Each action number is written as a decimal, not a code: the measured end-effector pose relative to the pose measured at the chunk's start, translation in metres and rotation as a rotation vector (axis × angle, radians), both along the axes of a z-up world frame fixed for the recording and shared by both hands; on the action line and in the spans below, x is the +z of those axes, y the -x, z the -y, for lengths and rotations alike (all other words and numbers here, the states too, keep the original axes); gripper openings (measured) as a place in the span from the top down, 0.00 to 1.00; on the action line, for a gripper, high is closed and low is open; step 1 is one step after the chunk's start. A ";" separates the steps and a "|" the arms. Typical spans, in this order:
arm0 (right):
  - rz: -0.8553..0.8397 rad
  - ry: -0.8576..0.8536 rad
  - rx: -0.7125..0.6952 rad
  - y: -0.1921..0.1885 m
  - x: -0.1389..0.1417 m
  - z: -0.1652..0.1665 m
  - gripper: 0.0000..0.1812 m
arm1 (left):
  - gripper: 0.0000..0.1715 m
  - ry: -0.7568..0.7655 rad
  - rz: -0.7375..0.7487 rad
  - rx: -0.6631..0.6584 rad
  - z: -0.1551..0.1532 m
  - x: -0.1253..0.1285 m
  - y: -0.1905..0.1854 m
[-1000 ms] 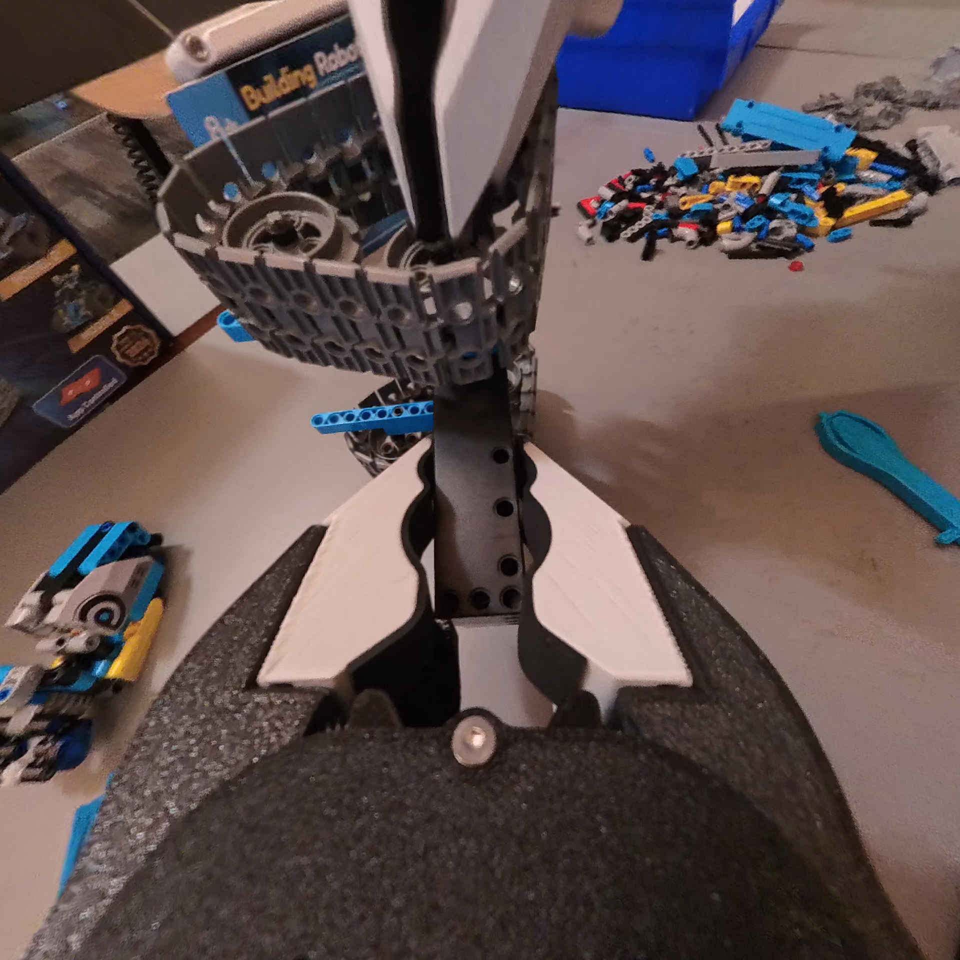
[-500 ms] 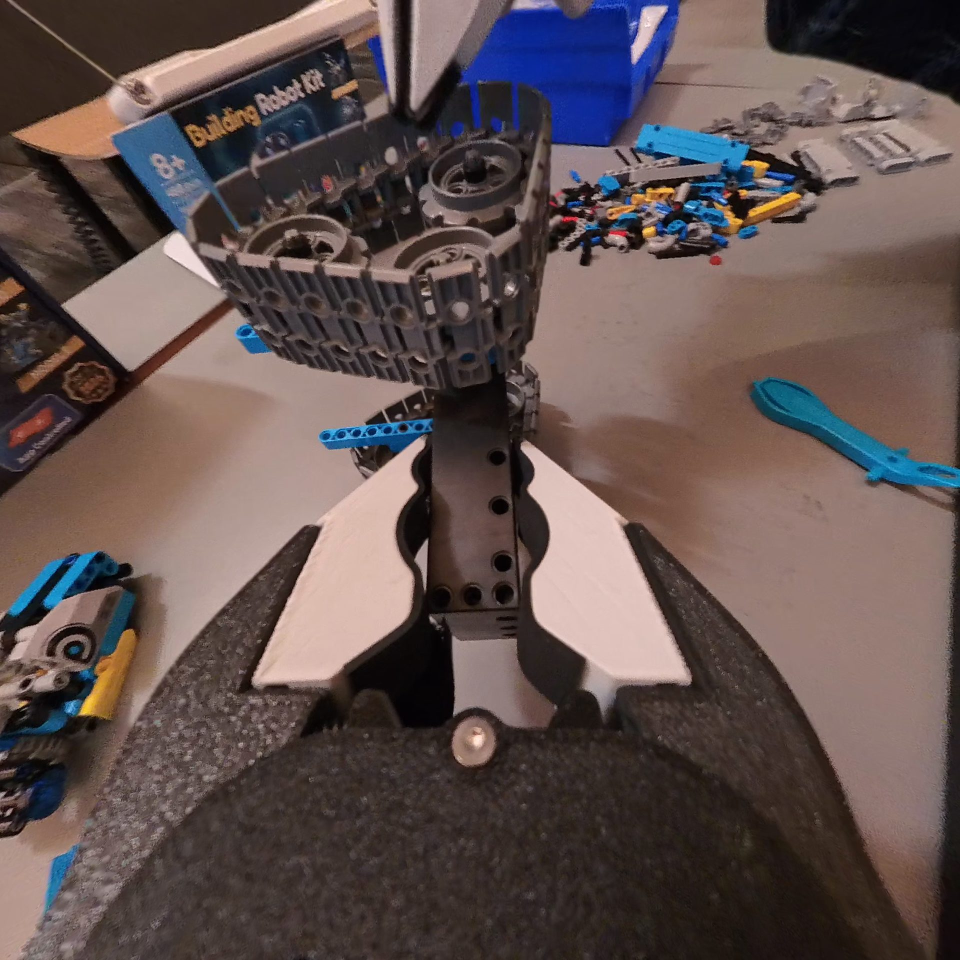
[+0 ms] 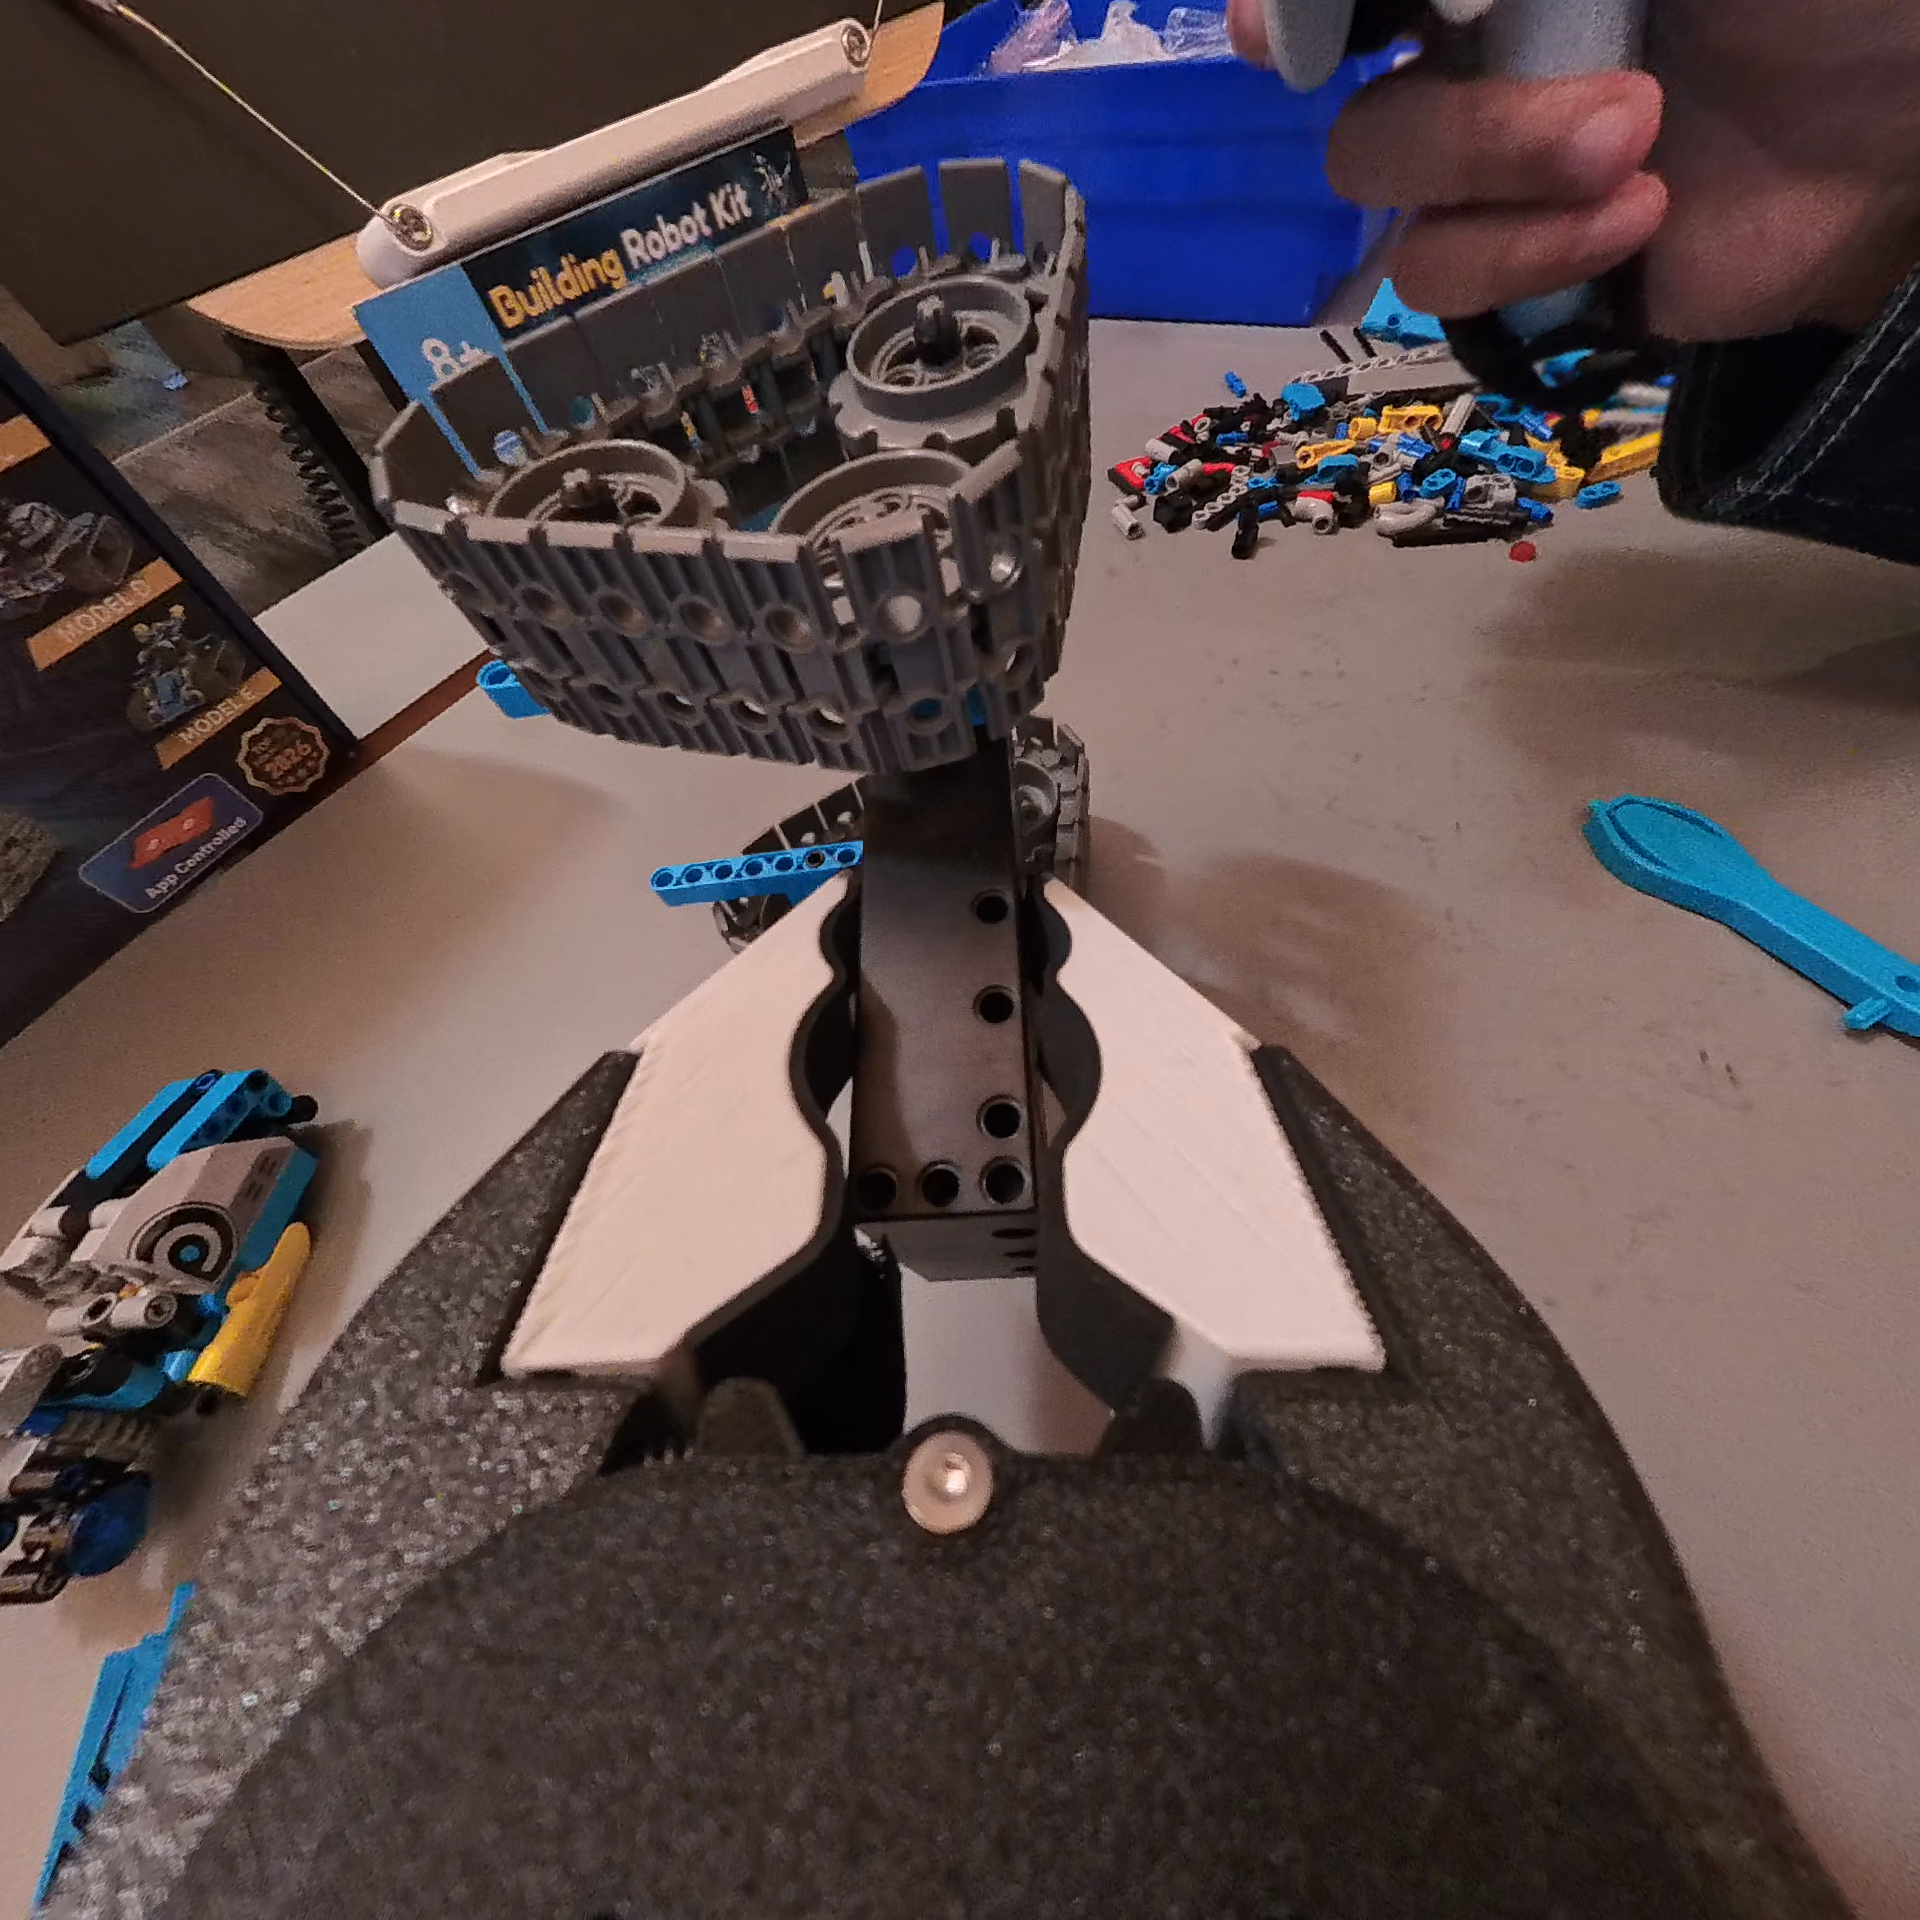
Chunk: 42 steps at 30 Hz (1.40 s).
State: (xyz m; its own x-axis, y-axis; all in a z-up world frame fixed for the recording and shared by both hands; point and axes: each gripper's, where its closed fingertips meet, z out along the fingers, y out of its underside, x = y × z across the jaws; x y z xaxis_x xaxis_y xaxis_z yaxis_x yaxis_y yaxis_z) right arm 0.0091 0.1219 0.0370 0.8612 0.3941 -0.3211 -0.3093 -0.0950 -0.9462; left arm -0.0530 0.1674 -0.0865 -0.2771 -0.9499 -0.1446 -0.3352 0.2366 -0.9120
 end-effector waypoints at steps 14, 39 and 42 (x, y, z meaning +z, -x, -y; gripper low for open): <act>-0.052 0.072 -0.059 -0.013 -0.028 -0.004 1.00 | 0.83 -0.034 -0.001 0.016 0.001 0.000 -0.001; -0.040 0.123 -0.049 -0.011 -0.039 -0.008 1.00 | 0.83 -0.029 -0.007 0.015 0.000 -0.002 -0.001; -0.045 0.125 -0.048 -0.012 -0.039 -0.007 1.00 | 0.83 -0.029 -0.007 0.015 0.000 -0.002 -0.002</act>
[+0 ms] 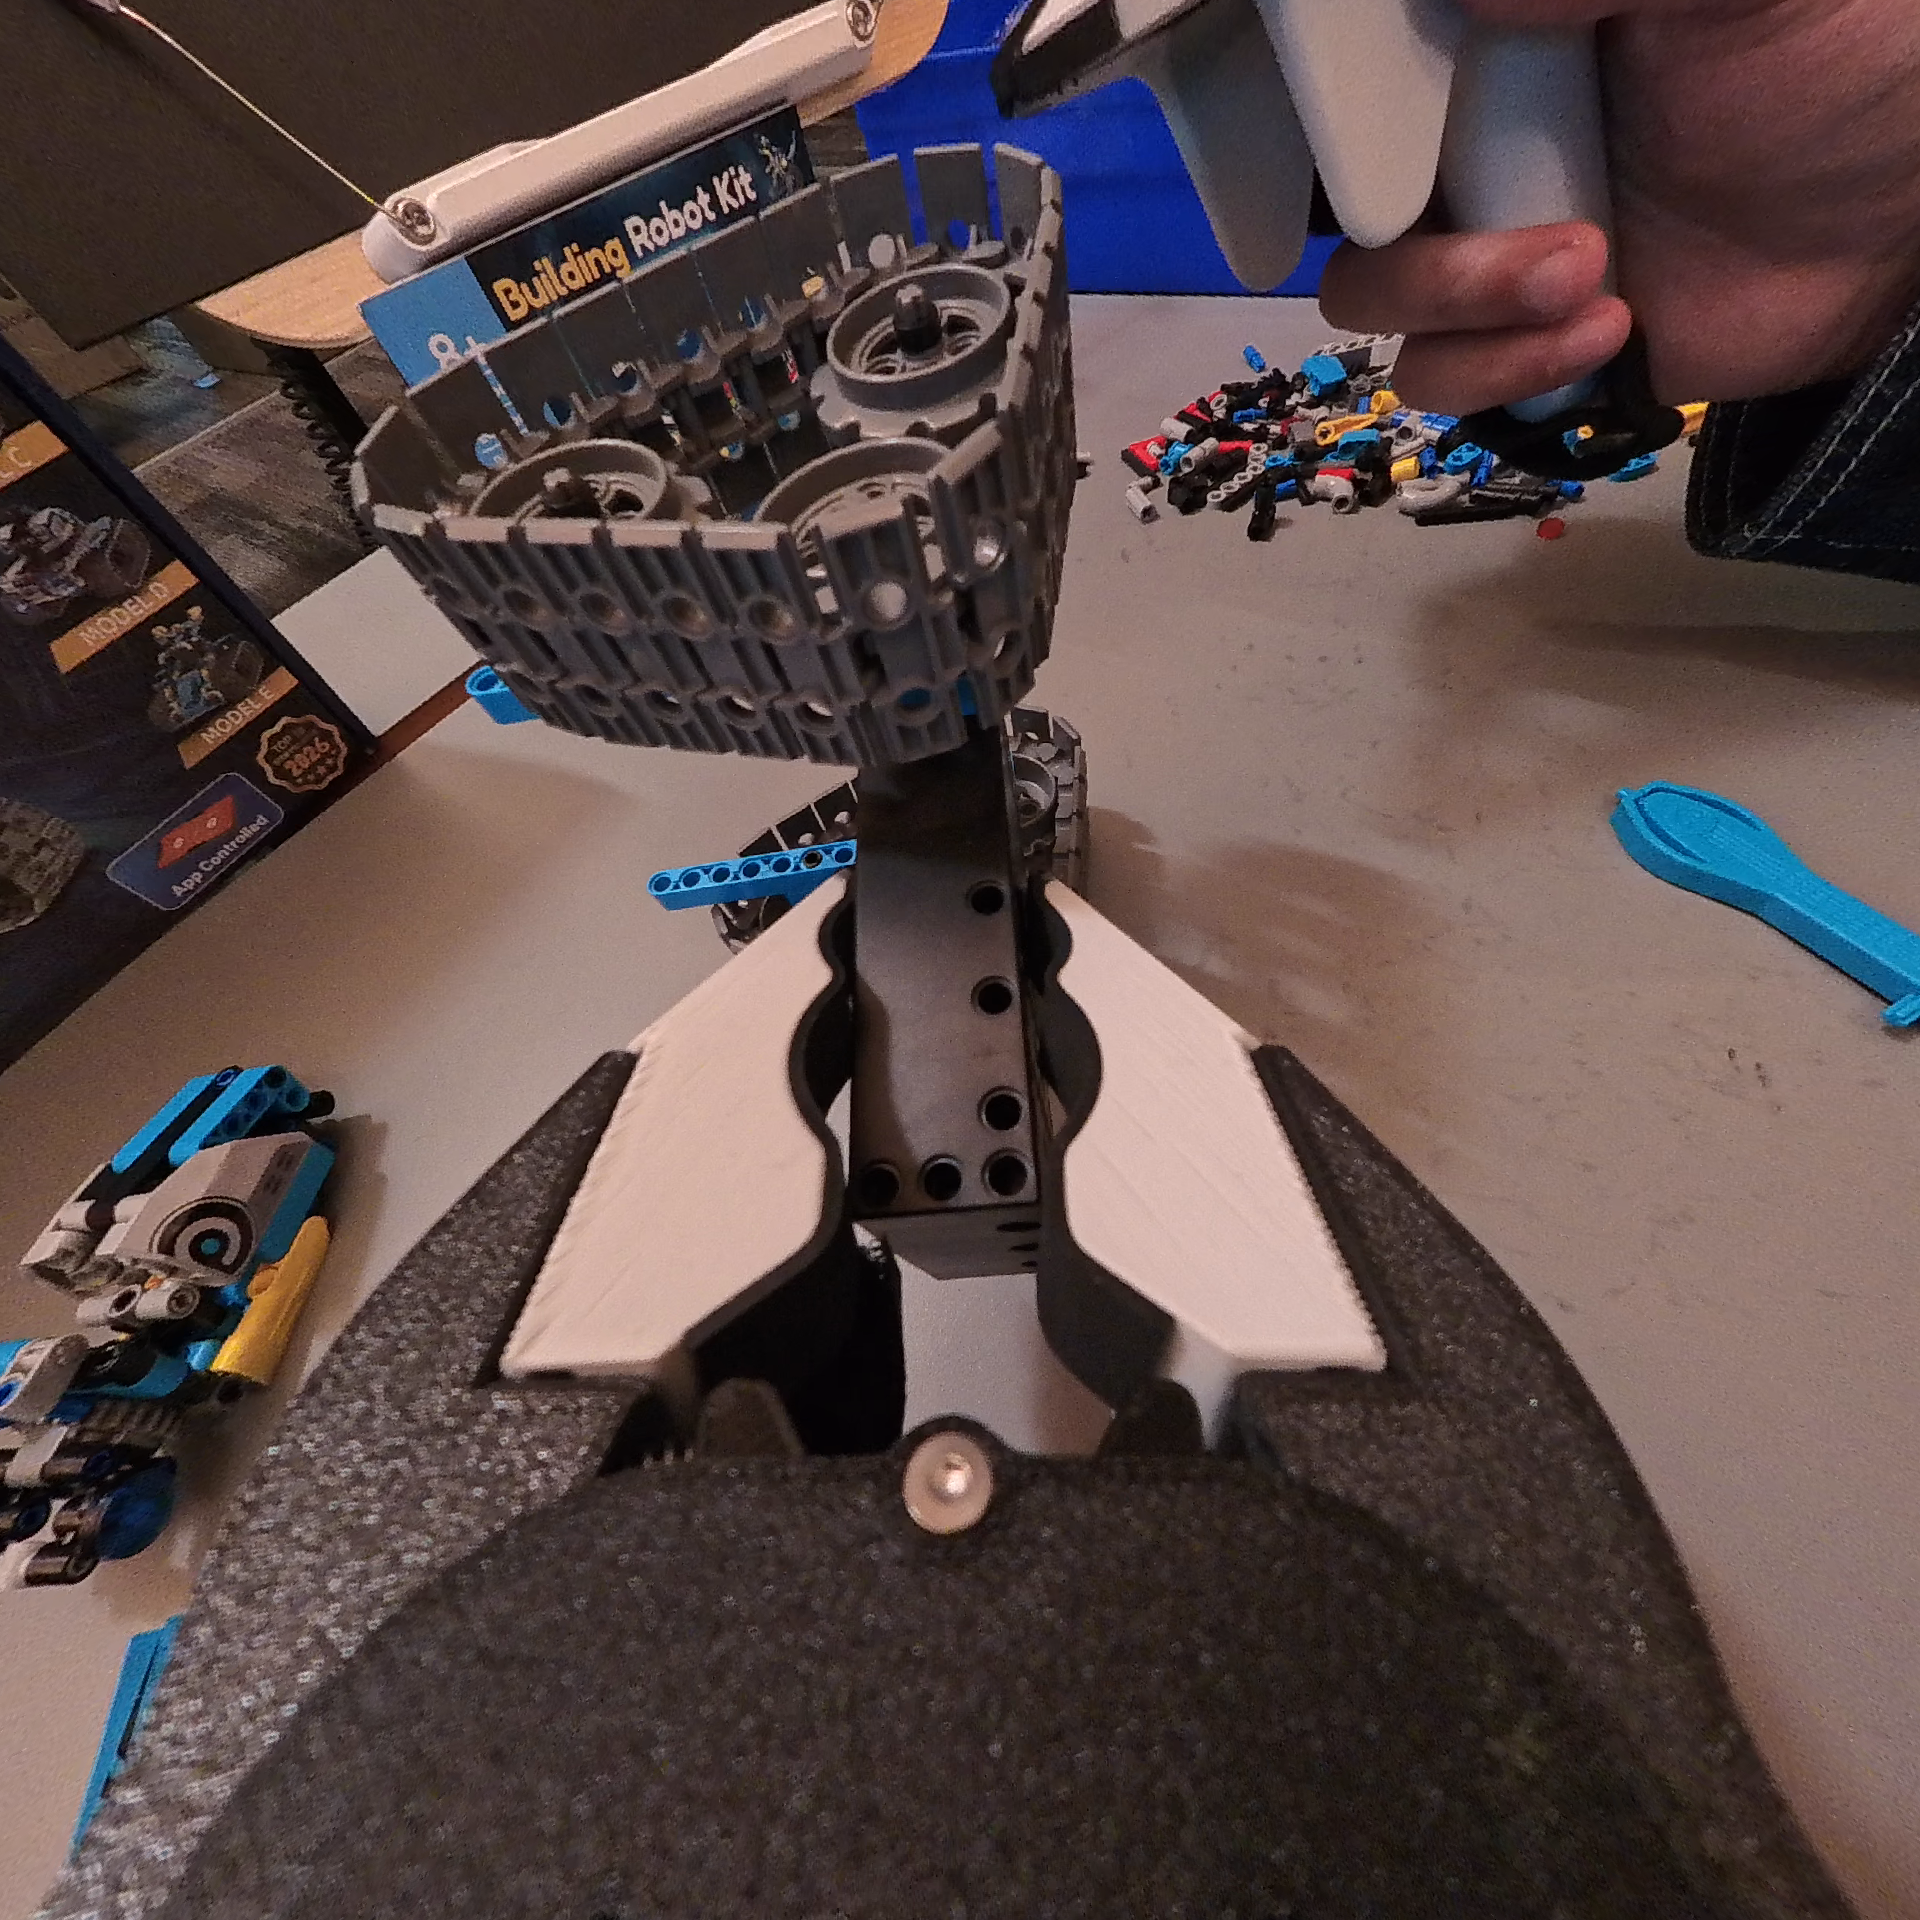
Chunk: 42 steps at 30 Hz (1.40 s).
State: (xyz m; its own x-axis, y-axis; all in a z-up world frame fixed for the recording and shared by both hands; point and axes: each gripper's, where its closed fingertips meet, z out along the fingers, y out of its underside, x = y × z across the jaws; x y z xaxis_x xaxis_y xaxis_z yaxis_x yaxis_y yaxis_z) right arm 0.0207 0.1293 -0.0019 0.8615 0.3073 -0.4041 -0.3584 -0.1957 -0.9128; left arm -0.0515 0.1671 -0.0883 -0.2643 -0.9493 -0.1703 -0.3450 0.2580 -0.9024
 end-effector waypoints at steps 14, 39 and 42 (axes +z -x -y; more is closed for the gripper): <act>-0.071 -0.041 -0.077 -0.013 0.010 0.005 1.00 | 0.82 0.023 0.013 0.005 -0.003 0.001 -0.001; 0.158 -0.089 -0.101 0.261 0.087 0.068 1.00 | 0.78 0.454 0.418 0.307 0.003 0.085 0.253; 0.156 -0.086 -0.047 0.319 0.084 0.074 1.00 | 0.78 0.428 0.394 0.335 0.026 0.077 0.295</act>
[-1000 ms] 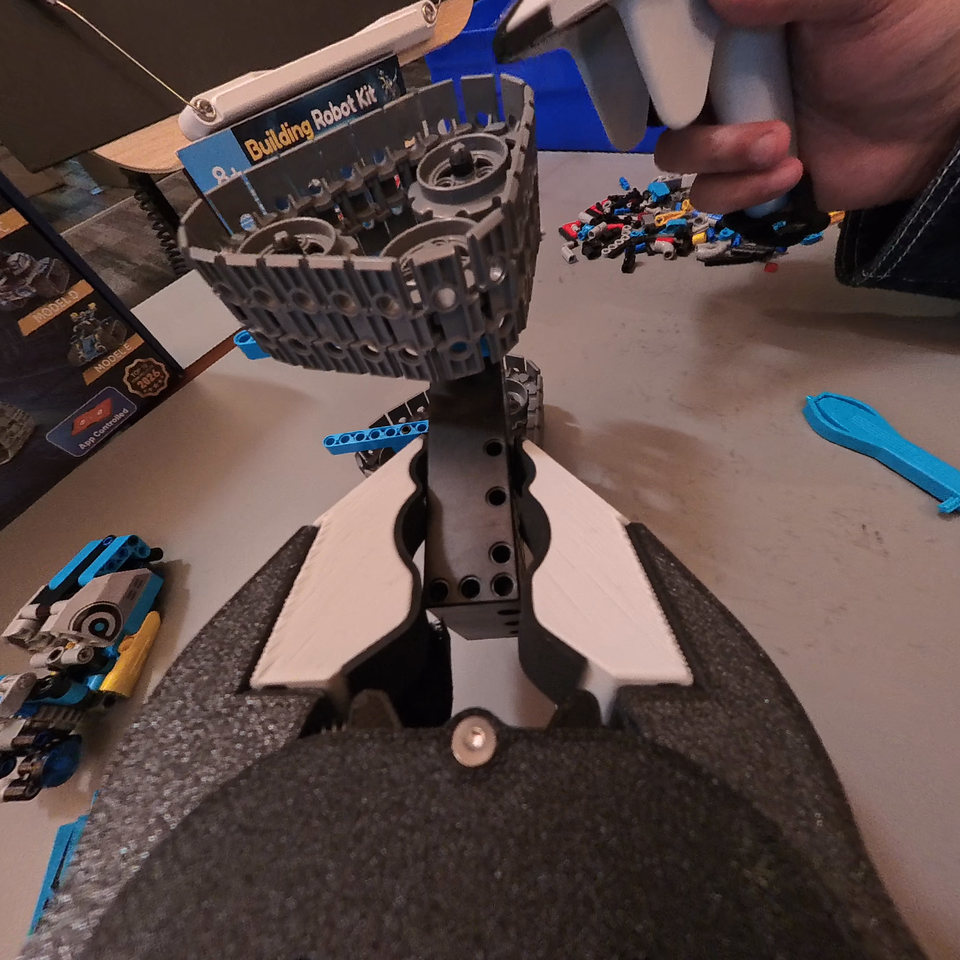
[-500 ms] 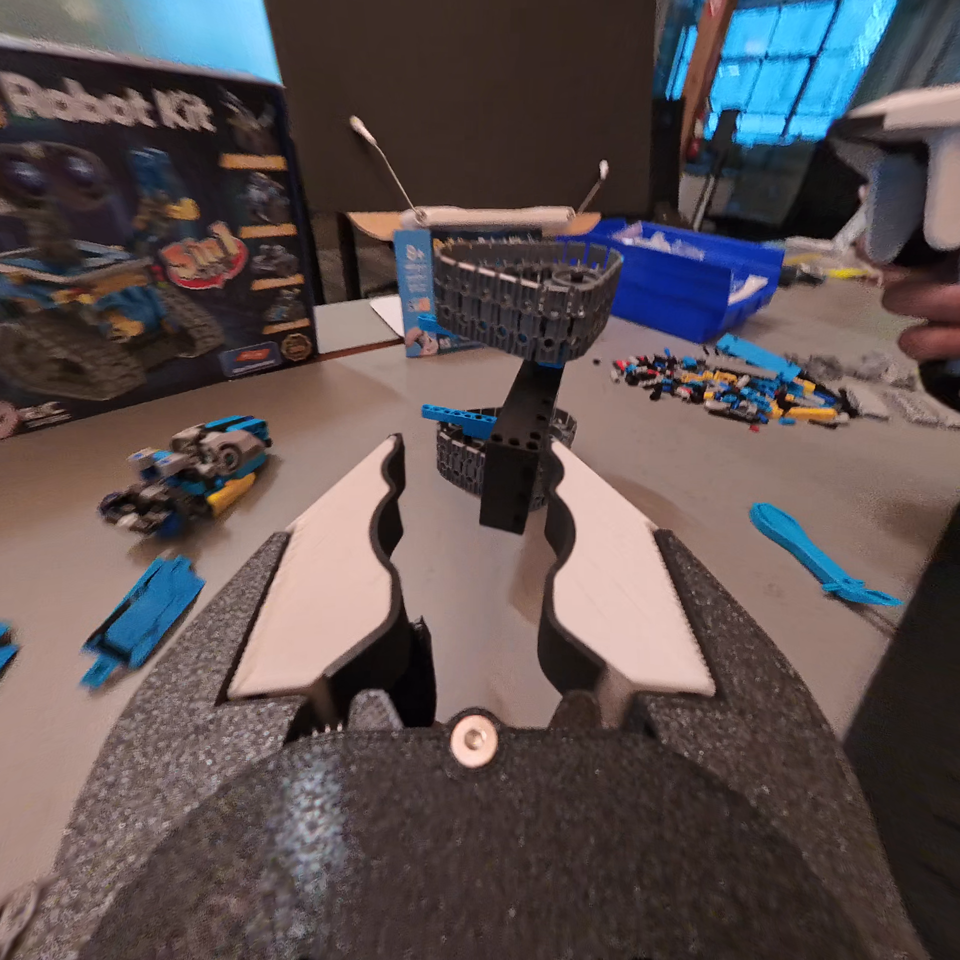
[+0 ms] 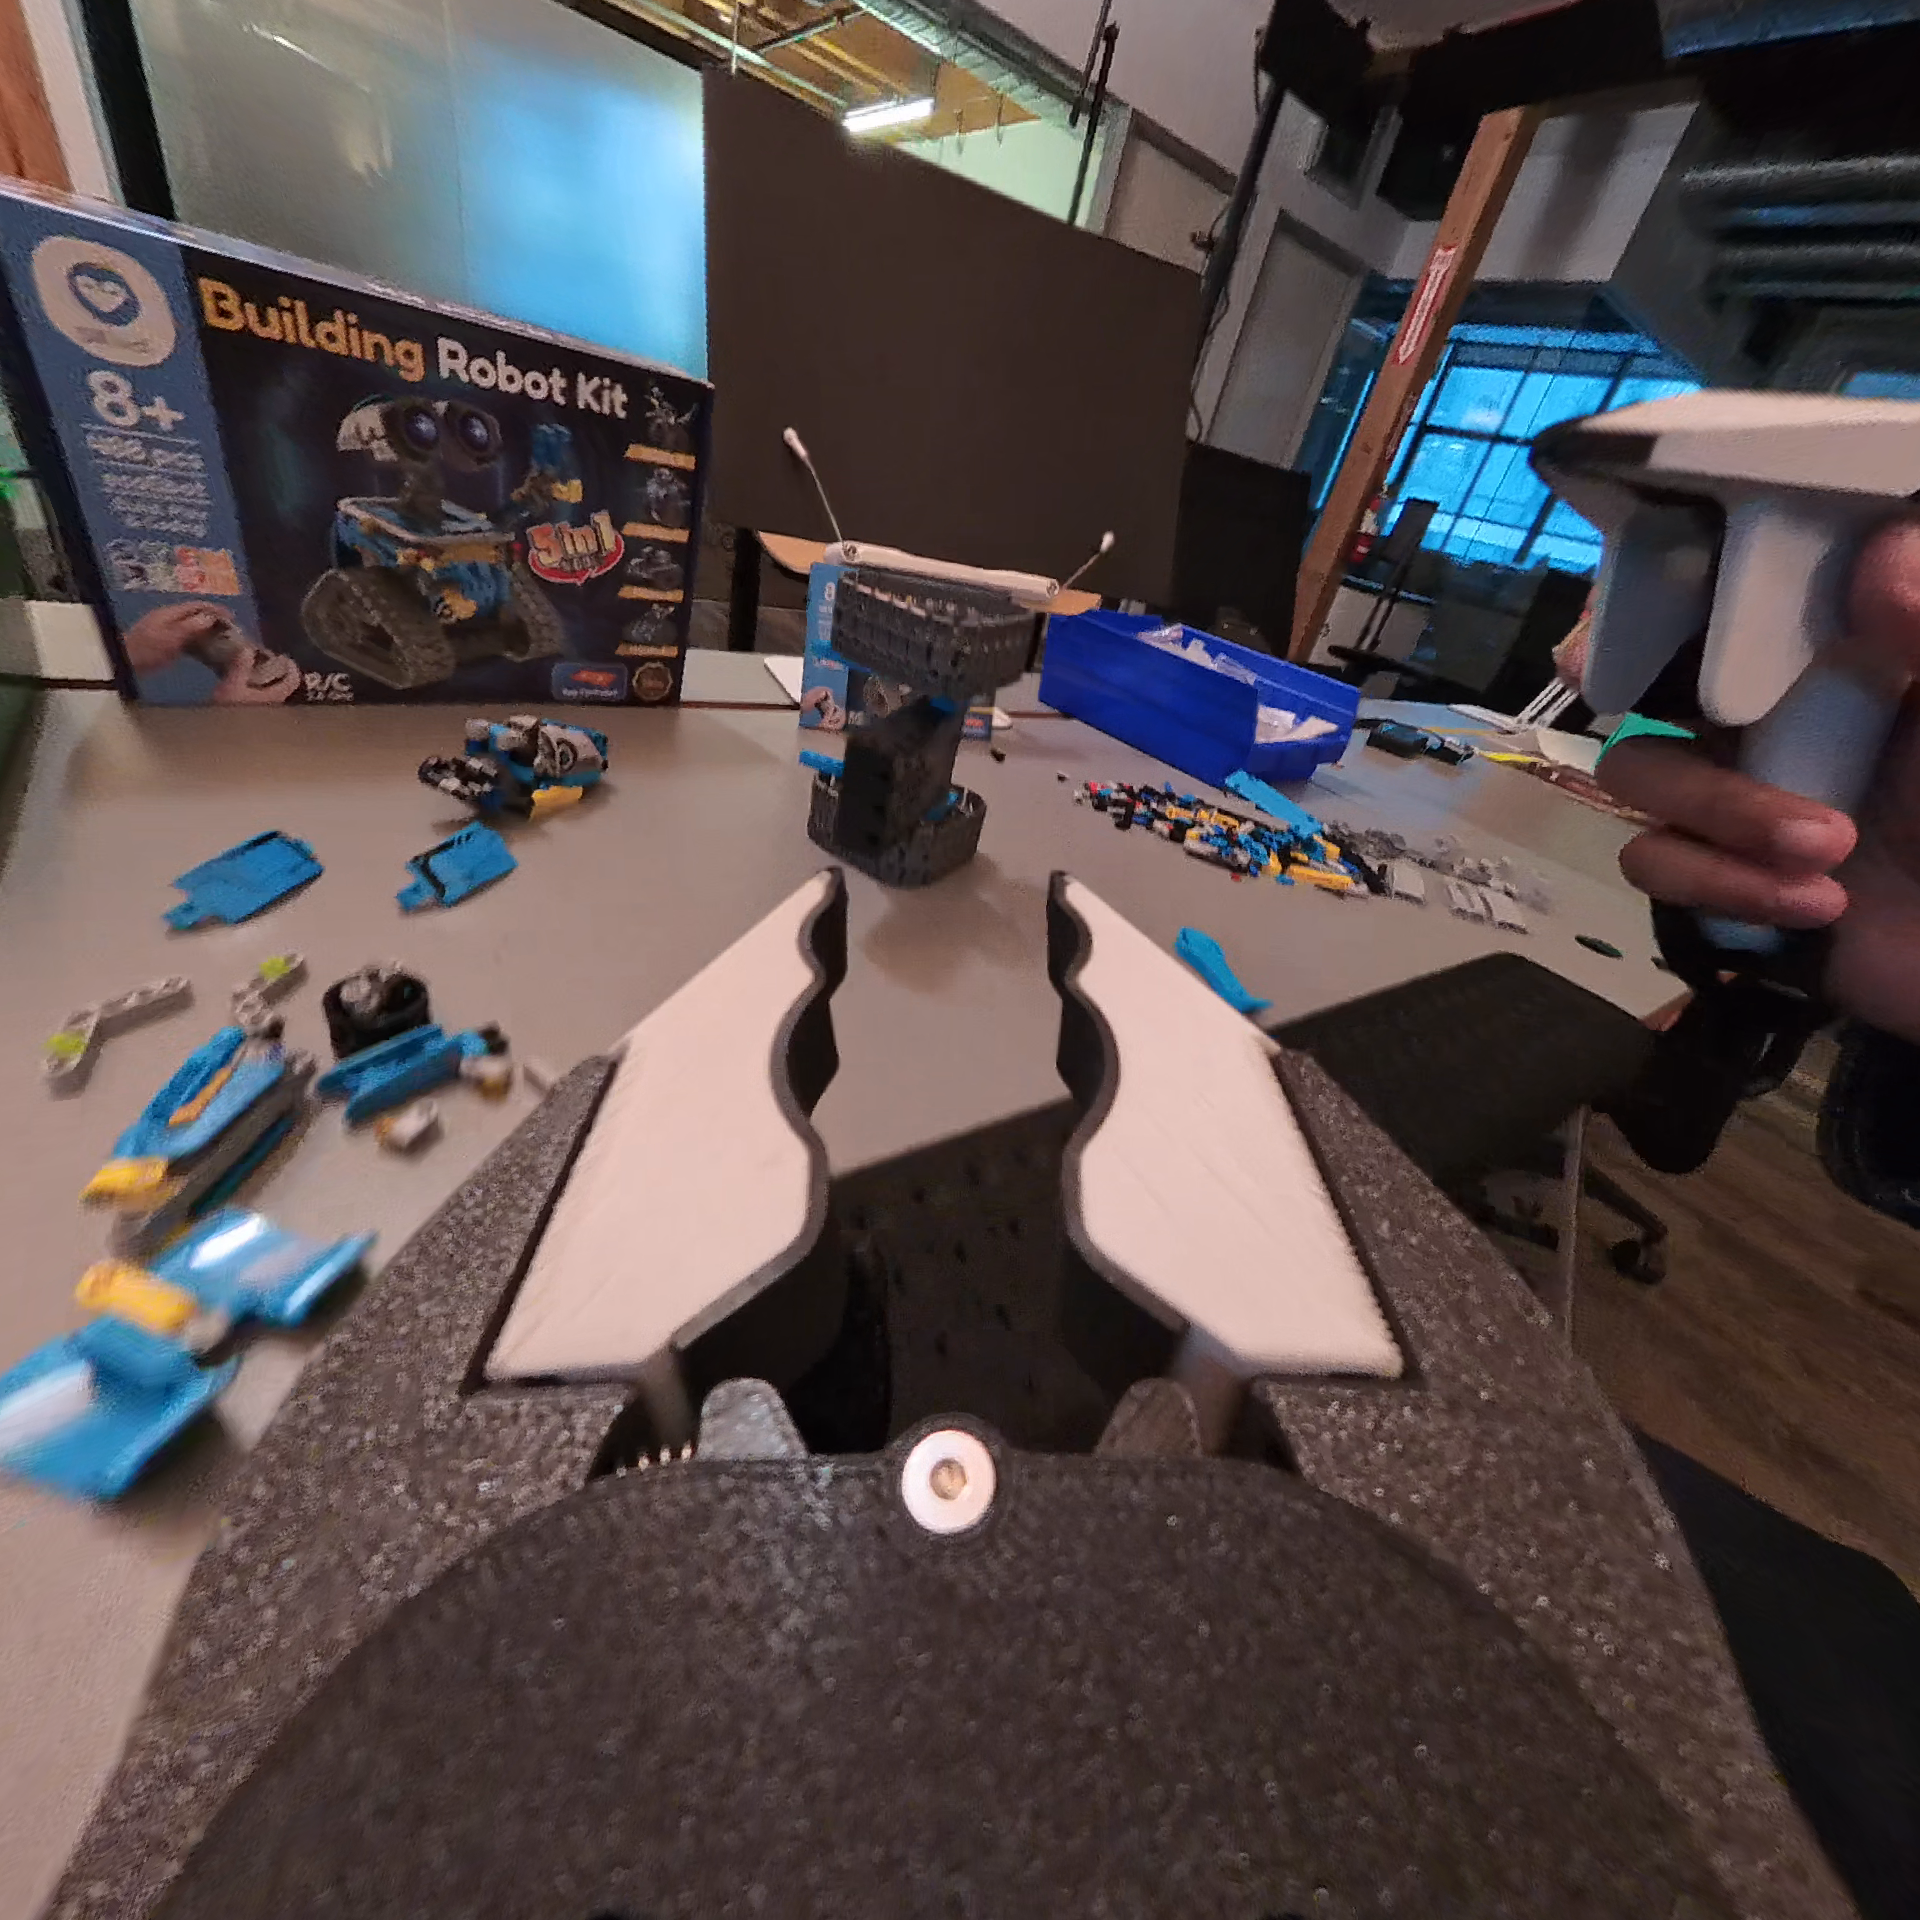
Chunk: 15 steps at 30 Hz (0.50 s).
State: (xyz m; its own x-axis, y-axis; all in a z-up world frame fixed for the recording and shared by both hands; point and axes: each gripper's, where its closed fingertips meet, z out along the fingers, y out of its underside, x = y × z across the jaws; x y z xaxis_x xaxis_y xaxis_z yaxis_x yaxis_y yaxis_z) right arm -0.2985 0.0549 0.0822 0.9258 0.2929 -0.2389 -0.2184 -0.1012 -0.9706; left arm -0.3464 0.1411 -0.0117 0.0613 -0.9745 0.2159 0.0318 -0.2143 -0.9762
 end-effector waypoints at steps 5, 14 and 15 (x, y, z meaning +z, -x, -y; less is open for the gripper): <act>0.055 0.026 0.072 0.095 -0.025 0.027 1.00 | 0.78 -0.023 -0.092 0.040 0.038 -0.028 0.075; 0.223 0.141 0.176 0.212 -0.061 0.074 1.00 | 0.78 0.020 -0.146 0.117 0.073 -0.053 0.187; 0.231 0.147 0.187 0.222 -0.062 0.077 1.00 | 0.78 0.027 -0.149 0.126 0.074 -0.053 0.194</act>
